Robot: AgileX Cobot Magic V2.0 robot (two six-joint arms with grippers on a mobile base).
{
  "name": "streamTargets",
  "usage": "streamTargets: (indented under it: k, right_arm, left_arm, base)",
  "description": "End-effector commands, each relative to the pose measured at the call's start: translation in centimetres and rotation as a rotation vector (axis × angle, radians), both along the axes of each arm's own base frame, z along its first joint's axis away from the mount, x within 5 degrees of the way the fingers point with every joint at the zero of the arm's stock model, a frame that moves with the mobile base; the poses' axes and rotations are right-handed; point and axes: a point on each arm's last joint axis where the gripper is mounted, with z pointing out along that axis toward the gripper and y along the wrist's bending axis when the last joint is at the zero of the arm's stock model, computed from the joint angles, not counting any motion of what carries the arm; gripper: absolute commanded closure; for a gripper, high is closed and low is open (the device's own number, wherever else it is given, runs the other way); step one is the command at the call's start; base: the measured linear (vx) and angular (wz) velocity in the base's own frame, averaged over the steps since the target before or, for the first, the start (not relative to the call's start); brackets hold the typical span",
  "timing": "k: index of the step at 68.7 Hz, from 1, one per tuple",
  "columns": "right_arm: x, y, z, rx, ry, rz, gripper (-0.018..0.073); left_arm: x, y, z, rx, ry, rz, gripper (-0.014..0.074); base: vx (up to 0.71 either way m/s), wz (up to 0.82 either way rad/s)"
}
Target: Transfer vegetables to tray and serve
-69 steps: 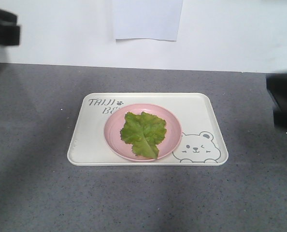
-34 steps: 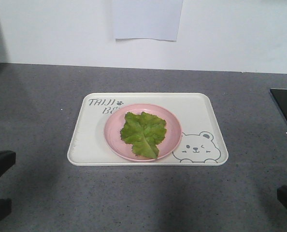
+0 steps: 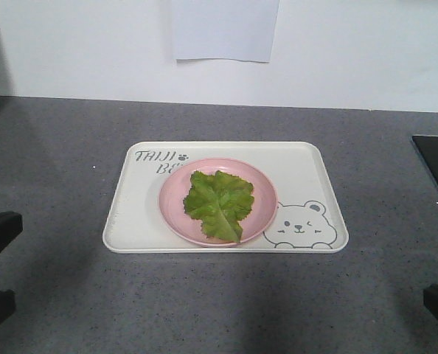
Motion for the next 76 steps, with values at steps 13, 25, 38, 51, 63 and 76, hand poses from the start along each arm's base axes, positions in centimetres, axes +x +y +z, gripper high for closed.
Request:
streamTargets:
  k: [13,25,38,51,63,76]
  right_arm:
    - [0.3,0.0,1.3,0.022,-0.073,-0.013,0.0565]
    - [0.3,0.0,1.3,0.022,-0.073,-0.013,0.0565]
    - [0.3,0.0,1.3,0.025,-0.072,-0.013,0.0565]
    - [0.3,0.0,1.3,0.025,-0.072,-0.013,0.0565]
    - [0.3,0.0,1.3,0.025,-0.072,-0.013,0.0565]
    - [0.3,0.0,1.3,0.025,-0.071,-0.012,0.0565]
  left_arm:
    - [0.2,-0.2,1.6,-0.056,-0.090,-0.003,0.0603]
    - [0.2,-0.2,1.6,-0.047,-0.100,-0.005,0.0603]
    - [-0.5,0.1,-0.9,-0.079,-0.210,-0.017,0.0603]
    - [-3.0,1.4,-5.5,-0.170,-0.395,0.000,0.0603]
    - [-4.5,3.4,-9.4,-0.262,-0.404,0.171,0.0603]
    - [-5.4,4.2,-10.1,-0.190,-0.397,0.237,0.0603]
  base:
    - [0.00,0.00]
    - [0.00,0.00]
    - [0.00,0.00]
    - [0.00,0.00]
    - [0.00,0.00]
    - [0.00,0.00]
